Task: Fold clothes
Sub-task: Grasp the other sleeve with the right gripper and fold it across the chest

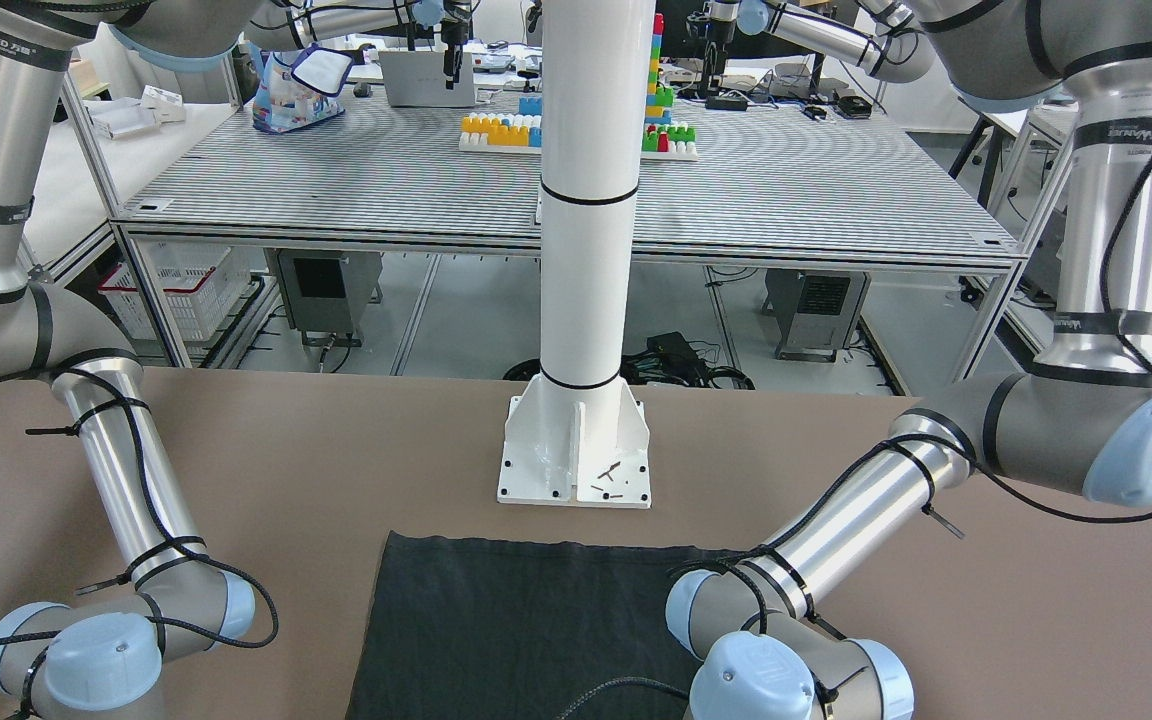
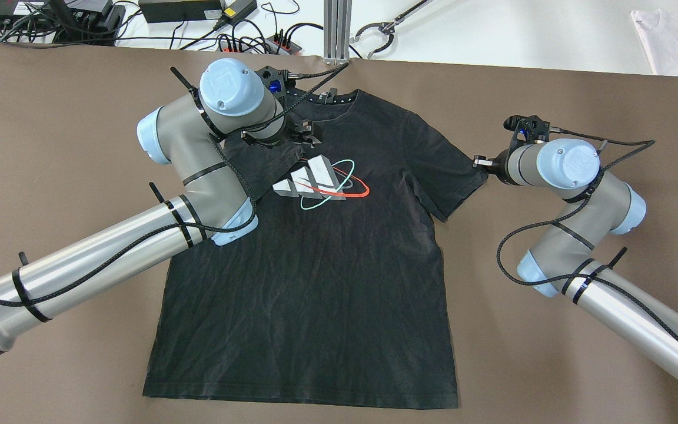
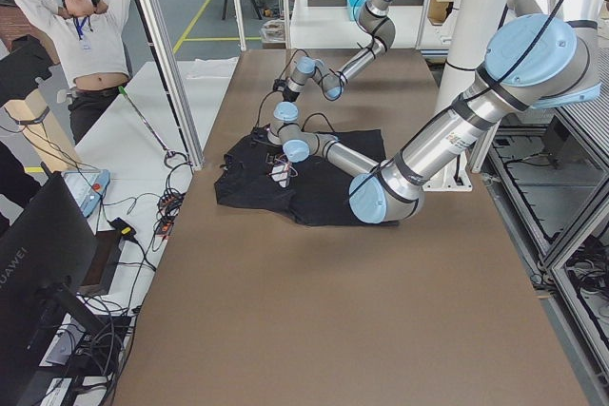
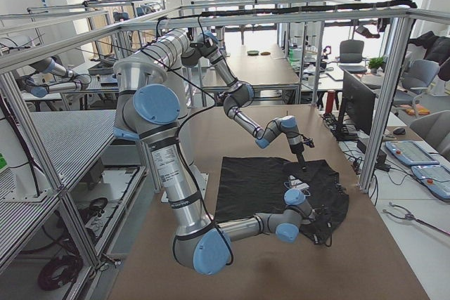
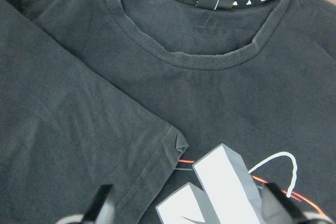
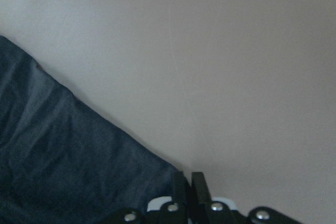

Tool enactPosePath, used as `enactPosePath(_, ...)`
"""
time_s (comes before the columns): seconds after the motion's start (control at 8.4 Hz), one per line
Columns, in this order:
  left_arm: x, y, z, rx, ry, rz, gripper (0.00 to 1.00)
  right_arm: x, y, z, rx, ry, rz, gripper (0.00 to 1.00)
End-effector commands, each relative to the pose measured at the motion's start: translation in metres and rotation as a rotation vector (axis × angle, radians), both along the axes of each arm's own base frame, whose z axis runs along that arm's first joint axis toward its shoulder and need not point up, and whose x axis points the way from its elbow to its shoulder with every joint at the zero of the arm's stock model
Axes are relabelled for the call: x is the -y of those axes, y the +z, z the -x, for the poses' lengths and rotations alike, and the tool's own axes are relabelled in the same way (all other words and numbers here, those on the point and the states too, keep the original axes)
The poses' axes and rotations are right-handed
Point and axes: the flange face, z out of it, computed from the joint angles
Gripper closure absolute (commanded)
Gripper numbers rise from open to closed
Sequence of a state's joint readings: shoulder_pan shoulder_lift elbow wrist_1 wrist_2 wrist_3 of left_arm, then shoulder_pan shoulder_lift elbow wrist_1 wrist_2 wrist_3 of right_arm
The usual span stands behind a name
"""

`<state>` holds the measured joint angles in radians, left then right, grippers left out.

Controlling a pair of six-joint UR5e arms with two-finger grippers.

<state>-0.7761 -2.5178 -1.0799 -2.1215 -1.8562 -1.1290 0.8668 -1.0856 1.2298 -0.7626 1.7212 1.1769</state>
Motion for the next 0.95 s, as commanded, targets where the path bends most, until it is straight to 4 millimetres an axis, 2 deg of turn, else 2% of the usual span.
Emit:
enactPosePath(0.0, 0.0, 0.0, 0.0, 0.0, 0.001, 0.001, 0.0, 0.002, -0.02, 0.001, 0.042, 0.024, 0.004, 1.0)
enactPosePath(0.12, 0.001, -0.002, 0.001, -0.002, 0.0, -0.001, 0.0, 0.0, -0.031, 0.0, 0.058, 0.029, -0.003, 1.0)
enactPosePath(0.36, 0.015, -0.002, 0.022, 0.007, 0.01, -0.03, 0.0, 0.011, -0.076, 0.009, 0.107, 0.064, 0.023, 1.0)
enactPosePath(0.6, 0.041, 0.03, 0.071, 0.024, 0.057, -0.033, 0.0, 0.026, -0.13, 0.022, 0.115, 0.088, 0.066, 1.0)
enactPosePath(0.71, 0.047, 0.049, 0.087, 0.042, 0.065, -0.034, 0.0, 0.033, -0.159, 0.028, 0.116, 0.09, 0.068, 1.0)
enactPosePath(0.83, 0.051, 0.058, 0.095, 0.057, 0.068, -0.045, 0.0, 0.036, -0.187, 0.036, 0.117, 0.091, 0.082, 1.0)
